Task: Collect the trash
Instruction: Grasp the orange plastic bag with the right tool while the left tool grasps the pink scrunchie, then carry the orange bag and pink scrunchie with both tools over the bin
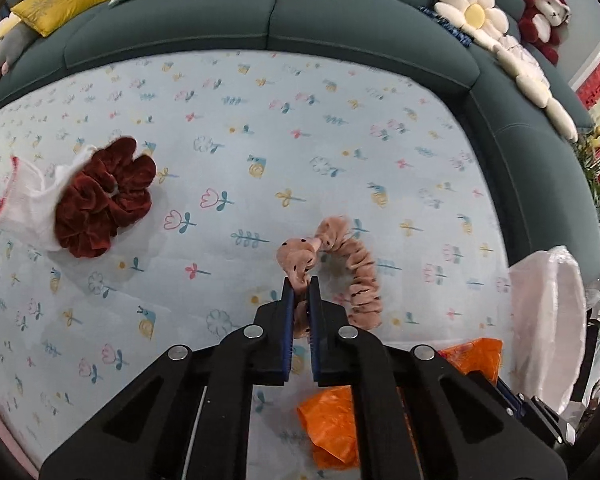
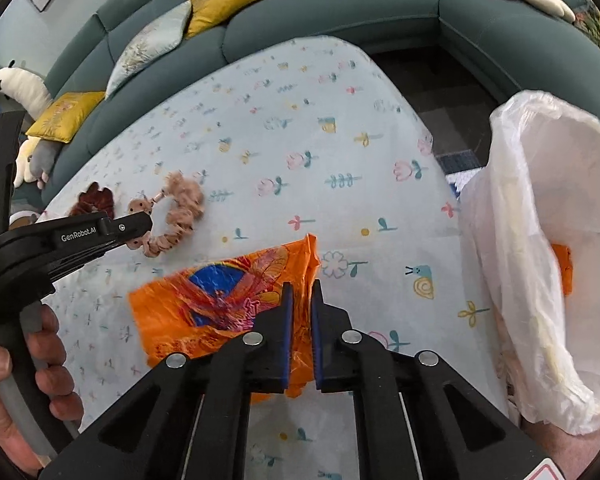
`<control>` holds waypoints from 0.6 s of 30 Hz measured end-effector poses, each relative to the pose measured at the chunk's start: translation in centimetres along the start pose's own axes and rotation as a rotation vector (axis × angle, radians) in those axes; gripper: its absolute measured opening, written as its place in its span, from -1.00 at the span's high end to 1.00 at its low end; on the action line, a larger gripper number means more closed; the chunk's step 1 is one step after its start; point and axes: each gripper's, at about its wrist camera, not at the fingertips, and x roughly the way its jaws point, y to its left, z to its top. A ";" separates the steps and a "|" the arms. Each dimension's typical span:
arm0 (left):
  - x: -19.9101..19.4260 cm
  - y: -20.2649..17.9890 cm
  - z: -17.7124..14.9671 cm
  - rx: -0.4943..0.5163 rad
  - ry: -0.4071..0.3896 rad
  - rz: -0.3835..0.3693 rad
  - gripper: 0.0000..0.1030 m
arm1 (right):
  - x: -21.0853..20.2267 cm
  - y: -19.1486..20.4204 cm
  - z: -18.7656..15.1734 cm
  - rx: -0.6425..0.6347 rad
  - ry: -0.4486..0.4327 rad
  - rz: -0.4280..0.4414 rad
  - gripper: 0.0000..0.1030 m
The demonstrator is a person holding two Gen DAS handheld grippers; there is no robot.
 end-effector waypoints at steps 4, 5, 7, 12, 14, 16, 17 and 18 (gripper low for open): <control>-2.5 -1.3 -0.1 0.017 -0.037 -0.023 0.88 | -2.8 0.0 0.5 -0.007 -0.061 0.009 0.88; -3.2 -1.6 -0.2 0.022 -0.049 -0.030 0.88 | -3.4 -0.2 0.6 -0.007 -0.075 0.010 0.88; -4.7 -2.6 -0.4 0.037 -0.073 -0.048 0.88 | -5.0 -0.6 0.8 -0.003 -0.114 0.009 0.88; -7.9 -5.7 -0.8 0.086 -0.118 -0.085 0.89 | -8.7 -2.2 1.4 0.034 -0.190 0.010 0.89; -9.1 -7.2 -1.1 0.107 -0.132 -0.103 0.89 | -10.2 -3.0 1.5 0.048 -0.219 0.008 0.89; -10.0 -8.9 -1.4 0.134 -0.145 -0.115 0.89 | -11.4 -3.8 1.5 0.058 -0.242 0.004 0.89; -10.3 -9.6 -1.6 0.145 -0.149 -0.119 0.89 | -12.0 -4.2 1.5 0.063 -0.253 0.003 0.89; -10.6 -10.4 -1.7 0.156 -0.152 -0.125 0.89 | -12.7 -4.9 1.5 0.071 -0.264 0.000 0.89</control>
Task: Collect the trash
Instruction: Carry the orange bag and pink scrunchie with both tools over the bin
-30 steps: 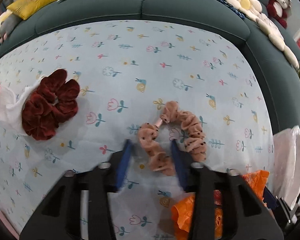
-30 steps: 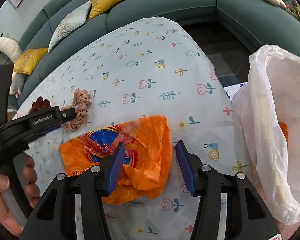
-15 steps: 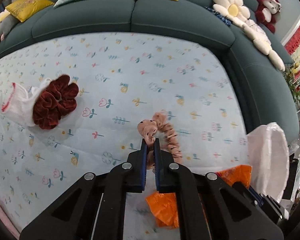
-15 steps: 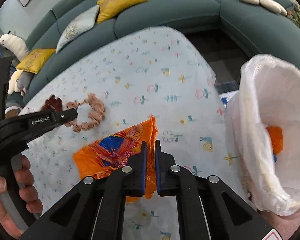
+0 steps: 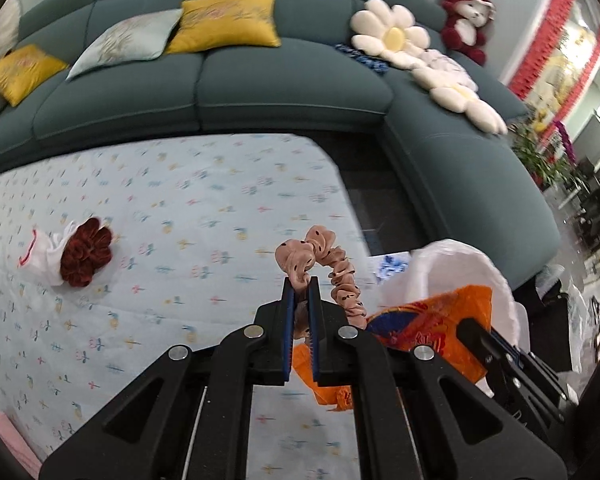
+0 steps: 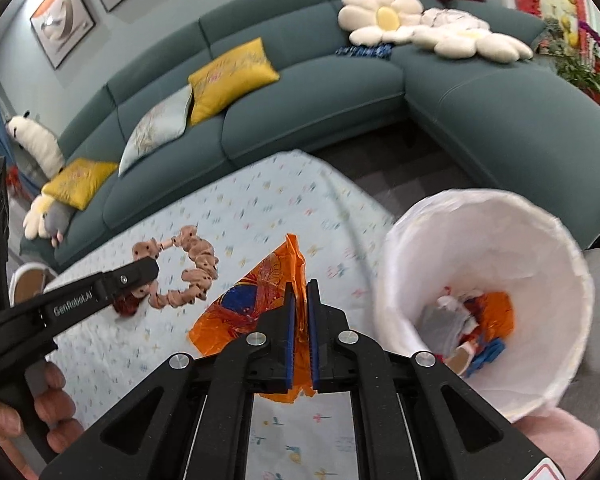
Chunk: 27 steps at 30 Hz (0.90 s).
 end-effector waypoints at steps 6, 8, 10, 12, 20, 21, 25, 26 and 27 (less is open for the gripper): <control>-1.0 -5.5 -0.1 0.073 -0.014 -0.043 0.88 | -3.2 -3.8 1.0 0.050 -0.058 -0.026 0.89; -1.2 -7.0 -0.2 0.096 -0.015 -0.056 0.88 | -3.9 -5.0 1.2 0.067 -0.073 -0.038 0.89; -1.2 -8.6 -0.3 0.118 -0.013 -0.069 0.88 | -4.6 -6.4 1.5 0.083 -0.087 -0.056 0.89; -1.1 -9.9 -0.6 0.140 -0.010 -0.083 0.88 | -5.3 -8.0 1.7 0.103 -0.100 -0.076 0.89; 0.1 -15.0 -1.6 0.216 0.025 -0.133 0.88 | -7.0 -13.6 1.9 0.177 -0.132 -0.143 0.89; 0.3 -15.5 -1.7 0.224 0.030 -0.136 0.88 | -7.1 -14.0 2.0 0.181 -0.134 -0.147 0.89; 1.1 -16.5 -2.2 0.236 0.049 -0.146 0.88 | -7.5 -15.6 2.0 0.204 -0.141 -0.165 0.89; 1.3 -16.7 -2.3 0.236 0.053 -0.151 0.87 | -7.5 -16.0 2.0 0.208 -0.143 -0.169 0.89; 1.4 -16.9 -2.4 0.238 0.056 -0.154 0.87 | -7.6 -16.3 1.8 0.211 -0.144 -0.170 0.89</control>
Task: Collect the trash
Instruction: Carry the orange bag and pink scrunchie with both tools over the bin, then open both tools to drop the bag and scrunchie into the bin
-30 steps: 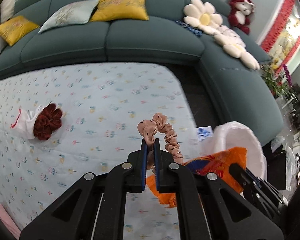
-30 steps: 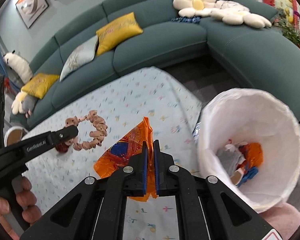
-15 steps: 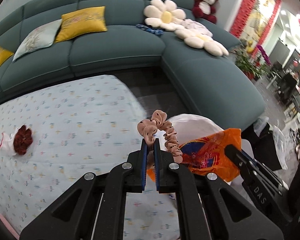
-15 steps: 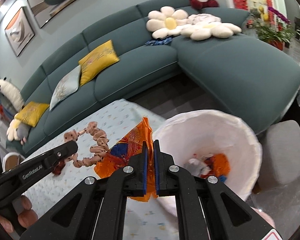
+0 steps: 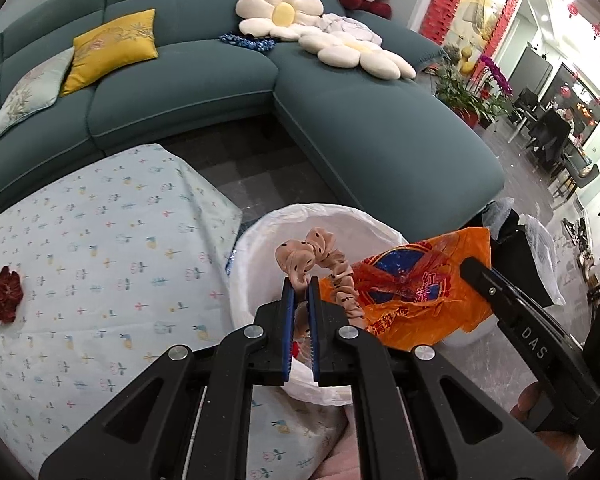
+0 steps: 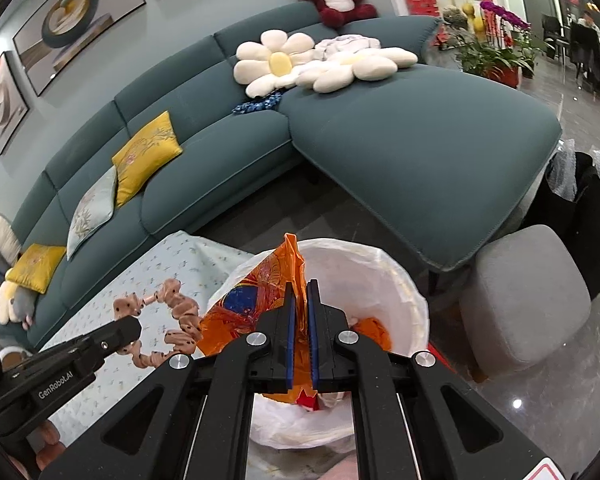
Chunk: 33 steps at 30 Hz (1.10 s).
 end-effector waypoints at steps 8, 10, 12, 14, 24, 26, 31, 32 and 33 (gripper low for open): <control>0.7 -0.6 -0.3 -0.017 0.007 -0.007 0.21 | 0.5 -0.3 0.1 -0.005 -0.007 -0.035 0.78; 0.6 -0.6 -0.5 -0.018 0.001 -0.003 0.18 | 0.7 0.1 0.1 -0.010 -0.002 -0.041 0.76; 0.6 -0.5 -0.5 -0.023 0.006 0.001 0.14 | 0.7 0.4 0.2 -0.019 -0.006 -0.034 0.74; 0.5 -0.2 -0.5 -0.027 0.002 0.009 0.13 | 0.6 0.9 0.3 -0.033 -0.007 -0.031 0.74; -0.6 1.5 -0.7 -0.057 -0.019 0.051 -0.03 | 0.1 3.7 0.1 -0.106 -0.007 -0.012 0.50; -0.8 1.9 -0.8 -0.065 -0.022 0.054 -0.04 | 0.0 4.4 0.0 -0.123 -0.006 -0.012 0.40; -1.6 3.4 -1.0 -0.092 -0.034 0.065 -0.04 | -0.3 6.1 -0.2 -0.158 -0.007 0.001 0.26; -1.8 3.6 -1.1 -0.097 -0.037 0.067 -0.05 | -0.4 6.4 -0.3 -0.165 -0.006 0.004 0.23; -2.0 4.0 -1.1 -0.104 -0.041 0.070 -0.05 | -0.5 6.9 -0.3 -0.175 -0.006 0.008 0.22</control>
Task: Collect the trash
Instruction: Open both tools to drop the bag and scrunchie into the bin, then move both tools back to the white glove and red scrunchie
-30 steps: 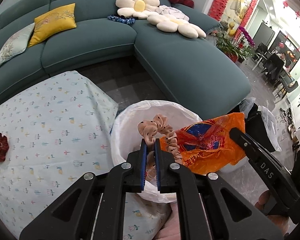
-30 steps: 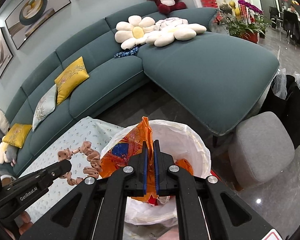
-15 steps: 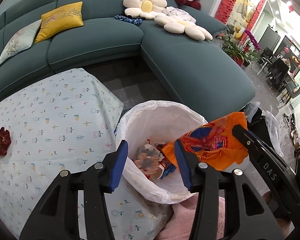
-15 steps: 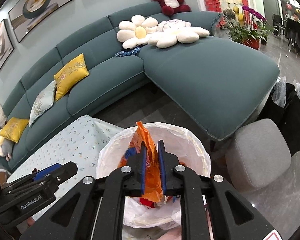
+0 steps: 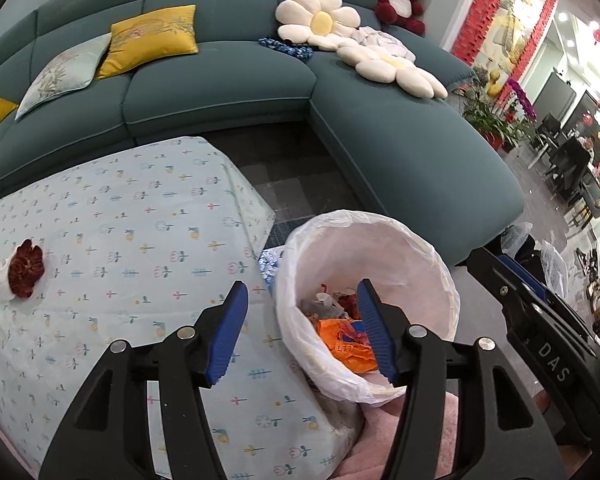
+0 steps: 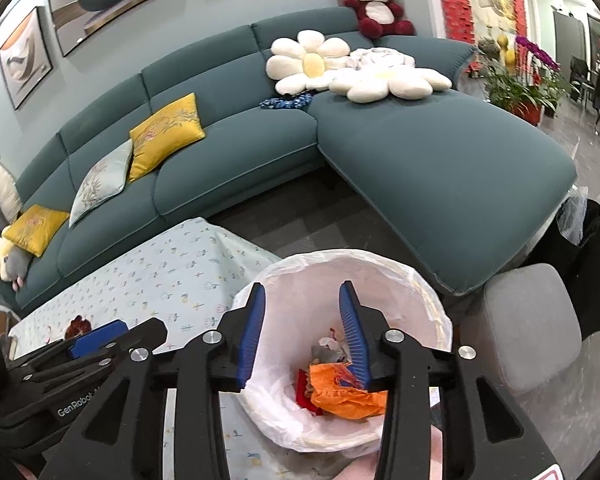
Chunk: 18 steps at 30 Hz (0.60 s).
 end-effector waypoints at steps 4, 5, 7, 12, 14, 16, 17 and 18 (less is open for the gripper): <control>-0.7 1.4 0.0 -0.021 -0.012 0.012 -0.06 | -0.1 1.8 0.1 -0.035 0.003 0.016 0.15; -0.9 1.8 -0.1 -0.026 -0.017 0.018 -0.10 | -0.1 2.3 0.1 -0.043 0.004 0.021 0.13; -1.3 2.7 -0.3 -0.039 -0.027 0.034 -0.17 | -0.1 3.4 0.0 -0.062 0.006 0.029 0.09; -2.2 5.5 -0.5 -0.072 -0.043 0.076 -0.19 | 0.2 6.5 -0.5 -0.113 0.024 0.055 0.01; -2.5 6.8 -0.6 -0.093 -0.045 0.085 -0.19 | 0.4 8.1 -0.9 -0.141 0.033 0.066 -0.04; -2.8 8.3 -0.8 -0.122 -0.047 0.095 -0.20 | 0.5 9.4 -1.1 -0.162 0.038 0.075 -0.08; -3.0 9.0 -0.9 -0.135 -0.048 0.099 -0.20 | 0.5 10.1 -1.3 -0.172 0.042 0.080 -0.09; -3.2 9.7 -1.0 -0.147 -0.049 0.105 -0.20 | 0.7 10.9 -1.5 -0.185 0.048 0.088 -0.09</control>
